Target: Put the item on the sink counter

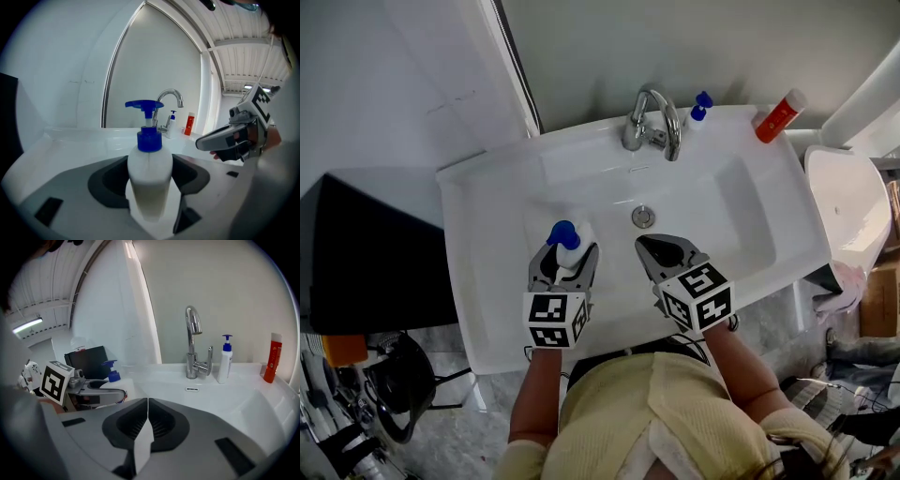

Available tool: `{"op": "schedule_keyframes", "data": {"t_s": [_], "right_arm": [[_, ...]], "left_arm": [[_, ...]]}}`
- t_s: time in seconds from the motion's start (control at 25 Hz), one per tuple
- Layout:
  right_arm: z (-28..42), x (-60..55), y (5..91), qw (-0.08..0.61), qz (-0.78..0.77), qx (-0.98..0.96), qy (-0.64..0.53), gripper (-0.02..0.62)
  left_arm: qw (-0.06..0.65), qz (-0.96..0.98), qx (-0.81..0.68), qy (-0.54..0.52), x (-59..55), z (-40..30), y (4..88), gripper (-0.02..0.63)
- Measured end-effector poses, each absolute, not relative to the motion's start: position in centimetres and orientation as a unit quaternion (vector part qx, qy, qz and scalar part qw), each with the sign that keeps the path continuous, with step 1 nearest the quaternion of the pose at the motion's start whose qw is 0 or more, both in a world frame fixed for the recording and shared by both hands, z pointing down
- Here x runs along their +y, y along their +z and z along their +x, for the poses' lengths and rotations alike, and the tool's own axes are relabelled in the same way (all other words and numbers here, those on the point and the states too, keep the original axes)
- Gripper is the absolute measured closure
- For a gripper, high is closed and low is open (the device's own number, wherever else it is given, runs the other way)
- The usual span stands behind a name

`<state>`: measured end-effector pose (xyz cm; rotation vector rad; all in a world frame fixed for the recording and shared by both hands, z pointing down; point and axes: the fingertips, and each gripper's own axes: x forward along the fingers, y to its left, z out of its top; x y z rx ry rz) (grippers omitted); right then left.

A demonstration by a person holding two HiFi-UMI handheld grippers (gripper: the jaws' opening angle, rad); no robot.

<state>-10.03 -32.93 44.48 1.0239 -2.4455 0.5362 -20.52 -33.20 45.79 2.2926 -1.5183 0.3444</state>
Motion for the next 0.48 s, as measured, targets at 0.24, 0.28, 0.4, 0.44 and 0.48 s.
{"op": "schedule_keyframes", "data": {"t_s": [0.24, 0.28, 0.4, 0.44, 0.48], "right_arm": [[-9.6, -34.4, 45.6, 0.226, 0.356, -0.883, 0.205, 0.569], [-9.6, -34.6, 45.8, 0.228, 0.354, -0.883, 0.206, 0.569], [-9.7, -35.0, 46.2, 0.231, 0.349, -0.883, 0.210, 0.569], [-9.7, -35.1, 46.3, 0.231, 0.348, -0.884, 0.211, 0.569], [-9.8, -35.2, 46.5, 0.232, 0.346, -0.884, 0.212, 0.569]], "left_arm": [[0.180, 0.804, -0.550, 0.132, -35.0, -20.6, 47.7, 0.311], [0.179, 0.803, -0.553, 0.134, -35.3, -20.7, 47.9, 0.310], [0.173, 0.799, -0.560, 0.134, -36.1, -20.9, 48.6, 0.310], [0.170, 0.799, -0.560, 0.135, -36.3, -20.8, 48.9, 0.310], [0.167, 0.800, -0.560, 0.136, -36.5, -20.7, 49.1, 0.310]]}}
